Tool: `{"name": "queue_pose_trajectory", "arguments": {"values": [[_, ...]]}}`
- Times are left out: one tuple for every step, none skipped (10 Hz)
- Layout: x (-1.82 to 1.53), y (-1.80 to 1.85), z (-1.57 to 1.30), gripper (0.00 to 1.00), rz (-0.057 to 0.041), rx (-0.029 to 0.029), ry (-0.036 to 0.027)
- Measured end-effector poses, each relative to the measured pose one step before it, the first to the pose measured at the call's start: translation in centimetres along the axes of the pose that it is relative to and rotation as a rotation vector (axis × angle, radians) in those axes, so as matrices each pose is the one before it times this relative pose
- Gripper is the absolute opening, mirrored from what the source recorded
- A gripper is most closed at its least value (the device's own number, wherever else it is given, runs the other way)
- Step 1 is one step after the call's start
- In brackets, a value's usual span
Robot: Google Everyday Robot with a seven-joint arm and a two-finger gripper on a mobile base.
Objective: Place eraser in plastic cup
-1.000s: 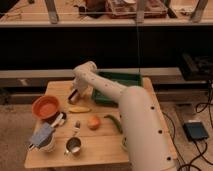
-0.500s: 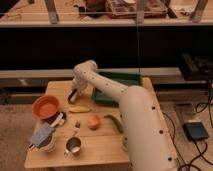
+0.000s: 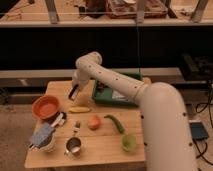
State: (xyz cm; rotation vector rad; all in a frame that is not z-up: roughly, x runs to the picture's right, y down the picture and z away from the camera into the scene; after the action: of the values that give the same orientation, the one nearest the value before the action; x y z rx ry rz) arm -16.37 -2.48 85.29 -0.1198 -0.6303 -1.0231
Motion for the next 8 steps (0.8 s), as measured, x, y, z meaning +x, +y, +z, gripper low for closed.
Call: {"name": "queue_pose_trajectory", "arguments": {"values": [[-1.140, 0.389, -1.446, 0.06, -0.01911, 0.01510, -0.00603], [-1.304, 0.522, -1.712, 0.06, -0.01904, 0.01695, -0.00965], [-1.523, 0.882, -2.076, 0.06, -0.02223, 0.01537, -0.00873], [-1.029, 0.603, -1.382, 0.06, -0.01618, 0.00532, -0.00047], [-2.044, 0.726, -1.939, 0.06, -0.04245, -0.00434, -0.00032], [-1.838, 0.627, -1.582, 0.06, -0.04389, -0.00911, -0.00409], [-1.556, 1.315, -1.761, 0.06, -0.04024, -0.01079, -0.00501], [-0.854, 1.324, -1.255, 0.06, -0.02204, -0.01264, -0.00120]]}}
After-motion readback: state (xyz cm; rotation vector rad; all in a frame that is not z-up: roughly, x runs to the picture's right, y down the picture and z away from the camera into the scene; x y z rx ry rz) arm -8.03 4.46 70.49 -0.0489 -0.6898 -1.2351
